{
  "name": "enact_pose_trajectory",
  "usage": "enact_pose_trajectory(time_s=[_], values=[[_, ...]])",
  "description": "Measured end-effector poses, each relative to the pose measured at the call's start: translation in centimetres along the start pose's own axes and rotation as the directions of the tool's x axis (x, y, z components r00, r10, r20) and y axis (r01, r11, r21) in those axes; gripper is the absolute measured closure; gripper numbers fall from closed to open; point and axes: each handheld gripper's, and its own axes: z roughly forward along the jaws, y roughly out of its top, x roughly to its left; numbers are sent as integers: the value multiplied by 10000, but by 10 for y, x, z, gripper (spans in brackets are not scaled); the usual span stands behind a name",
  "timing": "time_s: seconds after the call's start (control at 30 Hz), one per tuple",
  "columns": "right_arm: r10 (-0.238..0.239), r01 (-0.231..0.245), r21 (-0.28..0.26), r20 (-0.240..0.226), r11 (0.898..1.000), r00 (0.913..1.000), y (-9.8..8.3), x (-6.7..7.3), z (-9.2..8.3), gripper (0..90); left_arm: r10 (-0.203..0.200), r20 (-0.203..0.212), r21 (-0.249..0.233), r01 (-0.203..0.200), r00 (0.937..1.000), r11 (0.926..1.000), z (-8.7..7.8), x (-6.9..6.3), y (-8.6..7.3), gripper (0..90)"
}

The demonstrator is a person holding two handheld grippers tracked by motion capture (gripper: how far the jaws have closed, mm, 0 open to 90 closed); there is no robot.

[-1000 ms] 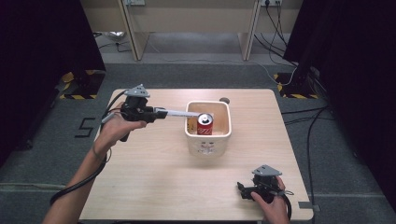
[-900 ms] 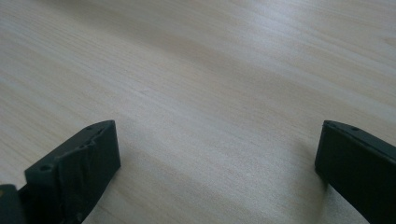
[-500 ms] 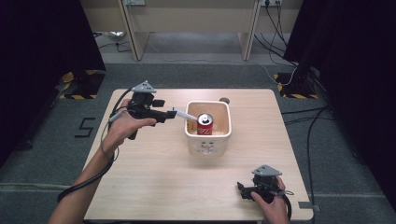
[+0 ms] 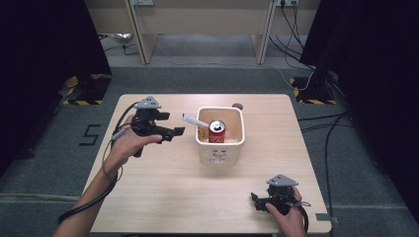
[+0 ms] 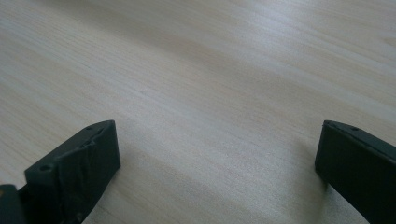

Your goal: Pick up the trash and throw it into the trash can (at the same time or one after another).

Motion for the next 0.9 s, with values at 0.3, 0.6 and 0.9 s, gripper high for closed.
enact_pose_trajectory(time_s=[0.3, 0.6, 0.9], values=[[-7, 7, -13, 2, 10000, 10000, 0, 0, 0, 3, -53, -104, 8, 53, 9999, 10000, 1, -2, -19, 167], [-5, 5, -13, 0, 10000, 10000, 0, 0, 0, 3, -174, -169, -11, 173, 9997, 9998, 2, -1, -36, 179], [-3, 3, 7, -3, 10000, 10000, 0, 0, 0, 3, -302, -310, -50, 300, 9991, 9995, 2, -1, -50, 179]])
